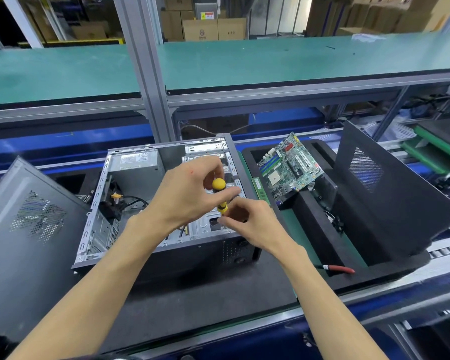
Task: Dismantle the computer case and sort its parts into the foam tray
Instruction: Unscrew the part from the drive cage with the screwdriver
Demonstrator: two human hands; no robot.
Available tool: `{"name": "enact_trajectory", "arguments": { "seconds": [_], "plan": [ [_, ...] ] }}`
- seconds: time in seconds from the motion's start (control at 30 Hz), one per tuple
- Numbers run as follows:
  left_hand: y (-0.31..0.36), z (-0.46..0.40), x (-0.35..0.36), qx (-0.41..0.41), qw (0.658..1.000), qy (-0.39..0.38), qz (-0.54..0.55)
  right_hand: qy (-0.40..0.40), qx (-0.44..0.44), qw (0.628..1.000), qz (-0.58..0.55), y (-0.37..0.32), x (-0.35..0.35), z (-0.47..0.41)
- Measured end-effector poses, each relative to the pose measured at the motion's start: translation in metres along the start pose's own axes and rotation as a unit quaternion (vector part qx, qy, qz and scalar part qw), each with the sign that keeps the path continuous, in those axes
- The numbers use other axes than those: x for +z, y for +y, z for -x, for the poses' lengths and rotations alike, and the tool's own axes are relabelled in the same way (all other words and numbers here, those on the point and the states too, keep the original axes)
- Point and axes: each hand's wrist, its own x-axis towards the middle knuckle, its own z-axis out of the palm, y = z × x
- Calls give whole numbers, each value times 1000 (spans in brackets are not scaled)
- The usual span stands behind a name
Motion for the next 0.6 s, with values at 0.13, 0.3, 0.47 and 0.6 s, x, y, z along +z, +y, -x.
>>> {"name": "enact_trajectory", "arguments": {
  "seconds": [0.13, 0.3, 0.47, 0.6],
  "plan": [
    [1, 1, -2, 42, 993, -48, 103, -5, 0, 1000, -13, 1, -1, -1],
    [-2, 2, -2, 40, 992, -54, 106, -31, -3, 999, -15, 1, -4, -2],
    [-2, 0, 0, -6, 1000, -16, -24, 8, -1, 1000, -29, 1, 1, 0],
    [-4, 1, -3, 31, 989, -69, 130, -16, 12, 999, -34, 2, -4, -2]
  ]
}}
